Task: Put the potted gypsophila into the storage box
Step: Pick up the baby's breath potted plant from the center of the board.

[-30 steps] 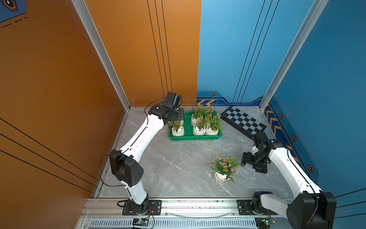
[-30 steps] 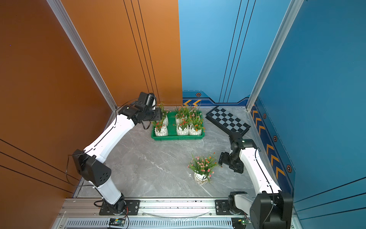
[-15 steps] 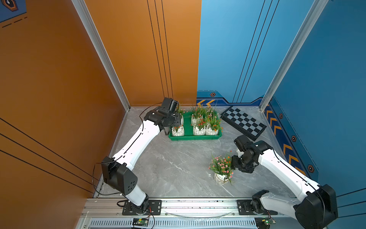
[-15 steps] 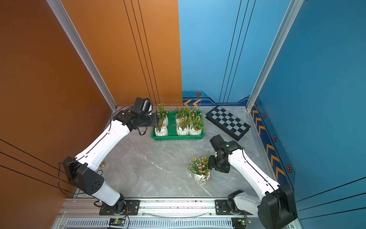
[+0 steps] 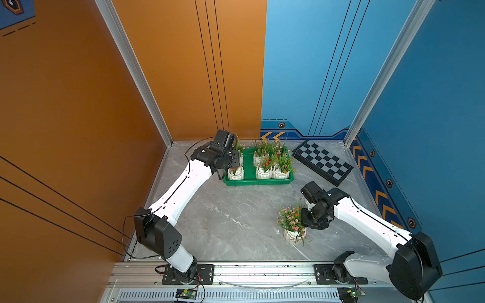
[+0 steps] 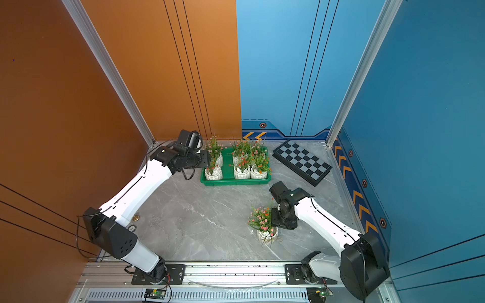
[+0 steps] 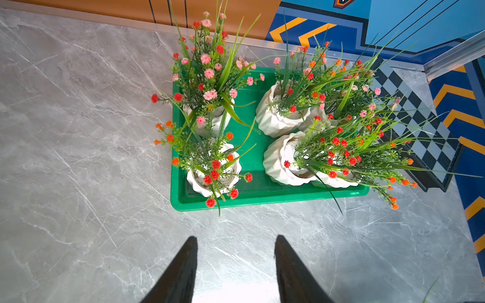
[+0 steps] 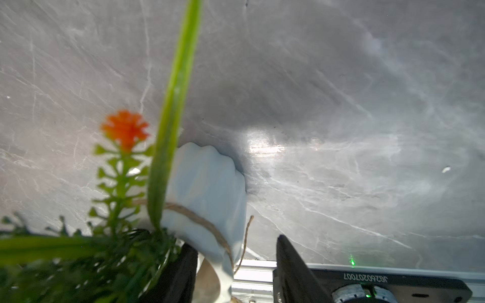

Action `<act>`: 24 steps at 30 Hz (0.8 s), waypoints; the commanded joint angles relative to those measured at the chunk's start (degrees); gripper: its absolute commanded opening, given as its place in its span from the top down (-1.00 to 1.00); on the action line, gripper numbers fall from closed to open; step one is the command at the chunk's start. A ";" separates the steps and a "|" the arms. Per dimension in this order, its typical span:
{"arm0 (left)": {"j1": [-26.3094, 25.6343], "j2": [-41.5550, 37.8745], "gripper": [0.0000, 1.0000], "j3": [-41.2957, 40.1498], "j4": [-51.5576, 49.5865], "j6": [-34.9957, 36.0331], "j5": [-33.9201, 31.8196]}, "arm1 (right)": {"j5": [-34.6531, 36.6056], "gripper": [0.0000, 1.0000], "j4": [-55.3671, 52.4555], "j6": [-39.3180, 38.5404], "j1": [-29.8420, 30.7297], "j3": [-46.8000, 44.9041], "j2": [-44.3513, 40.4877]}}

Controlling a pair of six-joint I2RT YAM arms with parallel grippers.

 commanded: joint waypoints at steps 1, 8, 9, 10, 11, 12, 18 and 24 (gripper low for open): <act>0.45 -0.99 0.01 -0.94 0.08 -0.44 -0.68 | 2.13 0.09 1.04 0.76 0.39 -1.24 1.23; 0.54 -0.22 0.00 -0.77 0.11 -0.41 -0.21 | 2.36 0.33 1.12 0.49 0.87 -1.24 1.46; 0.58 -0.04 0.00 -0.77 0.08 -0.42 -0.19 | 2.40 0.36 1.13 0.45 0.91 -1.16 1.45; 0.54 0.09 0.00 -0.68 0.09 -0.43 -0.16 | 2.40 0.39 1.12 0.41 0.96 -1.14 1.37; 0.57 0.12 0.00 -0.68 0.05 -0.46 -0.12 | 2.40 0.42 1.13 0.40 0.96 -1.07 1.29; 0.64 0.23 0.00 -0.59 0.05 -0.45 -0.13 | 2.32 0.47 1.13 0.40 0.96 -0.96 1.27; 0.65 0.75 0.00 -0.14 0.04 -0.40 0.12 | 2.05 0.66 1.04 0.40 0.94 0.02 0.84; 0.78 1.03 0.00 -0.15 0.08 -0.34 0.27 | 1.53 0.74 0.96 0.23 0.96 1.60 0.83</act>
